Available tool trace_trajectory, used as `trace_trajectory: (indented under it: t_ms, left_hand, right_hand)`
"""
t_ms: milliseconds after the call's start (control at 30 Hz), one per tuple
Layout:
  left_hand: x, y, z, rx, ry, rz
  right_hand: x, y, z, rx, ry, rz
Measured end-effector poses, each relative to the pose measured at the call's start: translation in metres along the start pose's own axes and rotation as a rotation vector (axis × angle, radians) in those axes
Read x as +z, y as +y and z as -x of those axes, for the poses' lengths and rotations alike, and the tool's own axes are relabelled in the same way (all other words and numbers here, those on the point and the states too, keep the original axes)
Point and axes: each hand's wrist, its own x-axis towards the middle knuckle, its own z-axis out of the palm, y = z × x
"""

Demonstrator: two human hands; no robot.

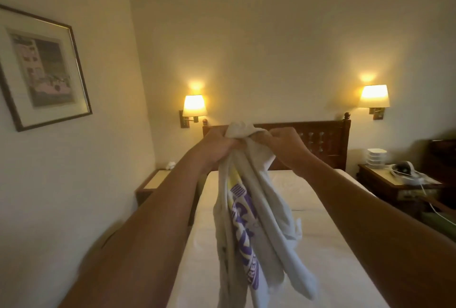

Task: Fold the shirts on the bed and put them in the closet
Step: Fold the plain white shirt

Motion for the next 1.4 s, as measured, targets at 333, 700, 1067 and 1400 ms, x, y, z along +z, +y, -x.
trace_trajectory:
  t_ms: [333,700,1067,1400]
  left_hand:
    - [0.006,-0.013,-0.005,-0.001,0.138,-0.118]
    - [-0.01,-0.018,-0.007,-0.018,0.208,-0.318]
    - [0.029,-0.029,-0.026,-0.016,0.097,-0.564]
    - [0.036,-0.021,-0.031,-0.114,0.174,0.06]
  right_hand:
    - [-0.02,0.024,-0.003,0.139,-0.261,-0.06]
    - [-0.012,0.037,-0.002,0.086,-0.073,0.125]
    - [-0.003,0.027,-0.016,-0.036,-0.338,0.499]
    - [-0.019,0.017,0.012,0.287,-0.757,-0.59]
